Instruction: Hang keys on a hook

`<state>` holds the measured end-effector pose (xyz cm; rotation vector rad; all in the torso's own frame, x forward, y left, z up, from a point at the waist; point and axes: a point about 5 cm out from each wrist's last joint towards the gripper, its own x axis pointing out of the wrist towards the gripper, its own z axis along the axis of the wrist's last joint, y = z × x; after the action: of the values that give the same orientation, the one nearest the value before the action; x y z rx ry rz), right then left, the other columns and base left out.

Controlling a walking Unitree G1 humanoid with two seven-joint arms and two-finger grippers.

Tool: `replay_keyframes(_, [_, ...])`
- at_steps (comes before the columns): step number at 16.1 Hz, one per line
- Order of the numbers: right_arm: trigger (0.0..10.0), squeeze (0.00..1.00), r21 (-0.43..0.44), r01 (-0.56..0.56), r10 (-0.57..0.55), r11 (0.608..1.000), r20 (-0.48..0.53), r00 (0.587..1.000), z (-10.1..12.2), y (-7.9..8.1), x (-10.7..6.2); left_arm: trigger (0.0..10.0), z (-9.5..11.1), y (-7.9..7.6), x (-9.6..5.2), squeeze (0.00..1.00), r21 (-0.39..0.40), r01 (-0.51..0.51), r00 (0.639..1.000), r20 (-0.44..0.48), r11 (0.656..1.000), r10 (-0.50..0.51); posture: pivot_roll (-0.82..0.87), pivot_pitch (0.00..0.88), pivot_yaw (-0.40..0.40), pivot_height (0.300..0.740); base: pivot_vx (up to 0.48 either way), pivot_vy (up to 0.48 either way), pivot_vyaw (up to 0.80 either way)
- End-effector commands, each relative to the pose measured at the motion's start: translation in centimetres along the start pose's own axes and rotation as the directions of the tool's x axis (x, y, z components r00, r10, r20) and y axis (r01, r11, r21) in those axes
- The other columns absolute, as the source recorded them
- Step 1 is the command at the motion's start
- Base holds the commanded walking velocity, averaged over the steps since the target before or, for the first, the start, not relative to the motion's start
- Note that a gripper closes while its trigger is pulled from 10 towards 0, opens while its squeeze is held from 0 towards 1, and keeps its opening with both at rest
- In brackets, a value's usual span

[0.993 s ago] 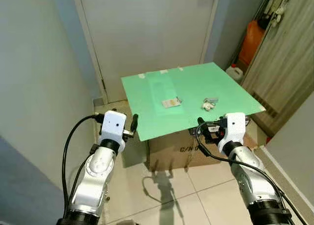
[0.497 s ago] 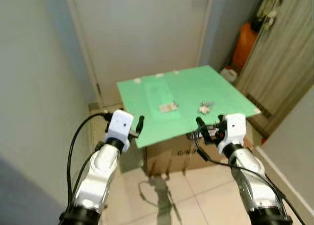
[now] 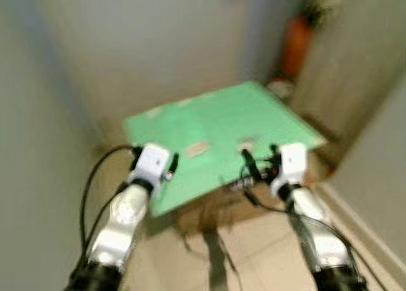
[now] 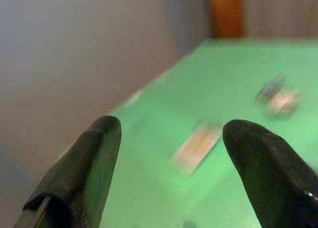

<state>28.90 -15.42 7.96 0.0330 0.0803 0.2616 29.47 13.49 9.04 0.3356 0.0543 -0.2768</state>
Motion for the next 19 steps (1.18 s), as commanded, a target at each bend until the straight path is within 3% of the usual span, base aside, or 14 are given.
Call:
replay_keyframes(1, [10.0, 0.00, 0.008, 0.020, -0.020, 1.000, -0.007, 1.000, -0.1, -0.4, -0.2, 10.0, 0.1, -0.8, 0.1, 0.00, 0.010, 0.038, 0.999, 0.004, 0.999, -0.038, -0.03, 0.000, 0.034, 0.740, 0.424, 0.000, -0.62])
replay_keyframes(3, [10.0, 0.00, 0.007, 0.022, -0.022, 1.000, -0.010, 1.000, -0.1, -0.5, -0.1, 10.0, 0.1, -0.8, 0.1, 0.00, 0.010, 0.038, 0.999, 0.003, 0.999, -0.038, -0.03, 0.000, 0.035, 0.740, 0.416, -0.120, -0.62])
replay_keyframes(10, [10.0, 0.00, -0.010, 0.021, -0.021, 1.000, -0.029, 0.999, -0.3, -0.5, 0.0, 10.0, 0.0, -0.9, 0.2, 0.00, -0.024, 0.024, 1.000, -0.007, 0.999, -0.024, -0.03, 0.000, 0.036, 0.740, 0.419, -0.174, 0.00])
replay_keyframes(13, [10.0, 0.00, -0.026, 0.009, -0.010, 1.000, -0.033, 0.999, -0.3, -0.4, 0.0, 10.0, -0.2, -0.8, 0.1, 0.00, -0.062, 0.005, 1.000, -0.018, 0.998, -0.007, -0.03, 0.000, 0.033, 0.740, 0.477, 0.000, 0.62])
replay_keyframes(16, [10.0, 0.00, -0.012, 0.010, -0.011, 1.000, -0.060, 0.998, -0.6, -0.5, -0.1, 10.0, -0.6, -0.1, 0.1, 0.00, -0.043, -0.077, 0.996, -0.050, 0.996, 0.075, -0.03, 0.000, 0.030, 0.740, 0.281, 0.000, 0.23])
replay_keyframes(19, [10.0, 0.00, -0.013, 0.006, -0.007, 1.000, -0.060, 0.998, -0.7, -0.5, -0.3, 10.0, -1.3, 0.3, 0.0, 0.00, -0.081, -0.123, 0.989, -0.089, 0.989, 0.116, -0.03, 0.000, 0.026, 0.740, 0.000, 0.000, 0.00])
